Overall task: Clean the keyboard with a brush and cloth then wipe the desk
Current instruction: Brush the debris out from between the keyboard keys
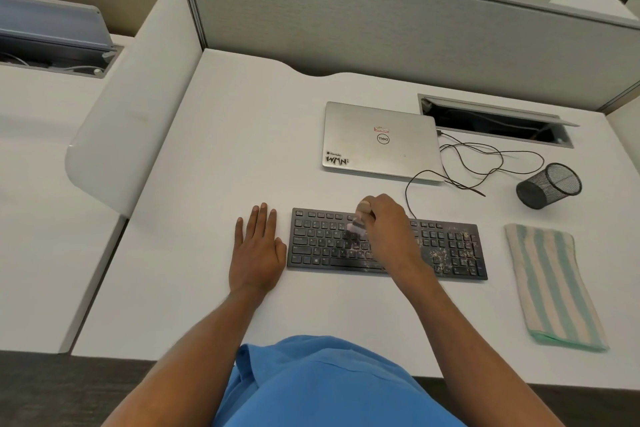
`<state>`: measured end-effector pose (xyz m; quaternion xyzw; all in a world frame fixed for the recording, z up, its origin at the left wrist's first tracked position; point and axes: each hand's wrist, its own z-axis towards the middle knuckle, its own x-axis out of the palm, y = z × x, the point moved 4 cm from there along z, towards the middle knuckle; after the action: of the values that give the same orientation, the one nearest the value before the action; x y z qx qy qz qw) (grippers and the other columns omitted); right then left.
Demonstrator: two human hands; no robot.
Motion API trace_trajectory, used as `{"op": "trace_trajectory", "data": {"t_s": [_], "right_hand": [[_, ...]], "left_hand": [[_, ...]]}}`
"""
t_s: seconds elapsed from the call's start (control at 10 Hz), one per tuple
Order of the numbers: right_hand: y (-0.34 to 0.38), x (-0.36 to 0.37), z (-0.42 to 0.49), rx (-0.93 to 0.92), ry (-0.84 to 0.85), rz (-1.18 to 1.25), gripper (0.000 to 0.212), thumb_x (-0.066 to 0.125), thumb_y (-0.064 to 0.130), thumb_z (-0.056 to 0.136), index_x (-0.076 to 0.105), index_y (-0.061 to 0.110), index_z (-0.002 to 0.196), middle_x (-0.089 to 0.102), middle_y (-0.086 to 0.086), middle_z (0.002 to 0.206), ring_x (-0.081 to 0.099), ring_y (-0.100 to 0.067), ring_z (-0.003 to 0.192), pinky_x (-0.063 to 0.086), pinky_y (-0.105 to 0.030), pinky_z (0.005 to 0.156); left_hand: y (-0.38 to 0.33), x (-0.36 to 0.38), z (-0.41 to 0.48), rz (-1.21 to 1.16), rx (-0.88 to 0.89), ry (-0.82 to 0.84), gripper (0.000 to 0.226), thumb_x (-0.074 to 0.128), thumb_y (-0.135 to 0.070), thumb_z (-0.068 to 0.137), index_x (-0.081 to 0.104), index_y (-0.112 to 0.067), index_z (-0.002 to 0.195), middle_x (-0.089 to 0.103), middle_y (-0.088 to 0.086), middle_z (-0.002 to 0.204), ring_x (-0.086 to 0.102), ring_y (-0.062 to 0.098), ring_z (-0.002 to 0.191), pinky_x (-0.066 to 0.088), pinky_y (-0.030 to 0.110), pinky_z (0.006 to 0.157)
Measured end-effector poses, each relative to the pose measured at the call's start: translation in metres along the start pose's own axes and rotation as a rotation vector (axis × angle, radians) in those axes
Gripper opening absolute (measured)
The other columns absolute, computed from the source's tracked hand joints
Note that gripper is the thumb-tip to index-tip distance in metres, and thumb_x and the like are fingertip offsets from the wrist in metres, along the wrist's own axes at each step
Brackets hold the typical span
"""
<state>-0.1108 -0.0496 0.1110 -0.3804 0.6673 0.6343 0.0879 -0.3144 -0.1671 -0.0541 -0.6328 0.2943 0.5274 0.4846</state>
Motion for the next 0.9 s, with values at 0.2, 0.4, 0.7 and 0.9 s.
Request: {"op": "trace_trajectory", "data": {"t_s": [0.2, 0.4, 0.7, 0.9], "right_hand": [[0.015, 0.039, -0.002, -0.042, 0.216, -0.049, 0.018, 0.046, -0.007, 0.100, 0.064, -0.010, 0.098, 0.052, -0.002, 0.088, 0.057, -0.011, 0.080, 0.052, -0.006, 0.069], [-0.015, 0.037, 0.000, 0.196, 0.161, 0.242, 0.019, 0.049, 0.003, 0.097, 0.054, 0.011, 0.081, 0.061, 0.000, 0.078, 0.058, -0.012, 0.066, 0.053, -0.057, 0.095], [-0.021, 0.031, 0.003, 0.295, 0.163, 0.297, 0.018, 0.052, 0.012, 0.093, 0.052, 0.021, 0.077, 0.054, 0.000, 0.079, 0.059, -0.020, 0.074, 0.052, -0.066, 0.091], [-0.006, 0.061, -0.008, 0.238, 0.229, 0.257, 0.018, 0.052, 0.010, 0.097, 0.062, 0.018, 0.084, 0.058, 0.009, 0.076, 0.060, -0.008, 0.070, 0.059, -0.045, 0.088]], "left_hand": [[0.001, 0.001, 0.000, 0.005, 0.001, -0.007, 0.067, 0.029, -0.031, 0.102, 0.030, -0.011, 0.165, 0.020, 0.009, 0.175, 0.011, 0.022, 0.164, 0.006, 0.050, 0.133], [0.000, 0.000, -0.001, 0.005, 0.005, -0.008, 0.067, 0.027, -0.032, 0.101, 0.030, -0.011, 0.165, 0.020, 0.009, 0.175, 0.012, 0.023, 0.163, 0.005, 0.049, 0.133], [0.000, 0.001, 0.000, 0.007, 0.007, -0.017, 0.067, 0.028, -0.032, 0.101, 0.031, -0.010, 0.165, 0.022, 0.010, 0.175, 0.014, 0.023, 0.163, 0.008, 0.051, 0.133], [0.000, 0.001, 0.000, -0.003, 0.003, -0.019, 0.067, 0.028, -0.031, 0.101, 0.031, -0.011, 0.165, 0.021, 0.009, 0.175, 0.013, 0.023, 0.163, 0.007, 0.050, 0.133]]}}
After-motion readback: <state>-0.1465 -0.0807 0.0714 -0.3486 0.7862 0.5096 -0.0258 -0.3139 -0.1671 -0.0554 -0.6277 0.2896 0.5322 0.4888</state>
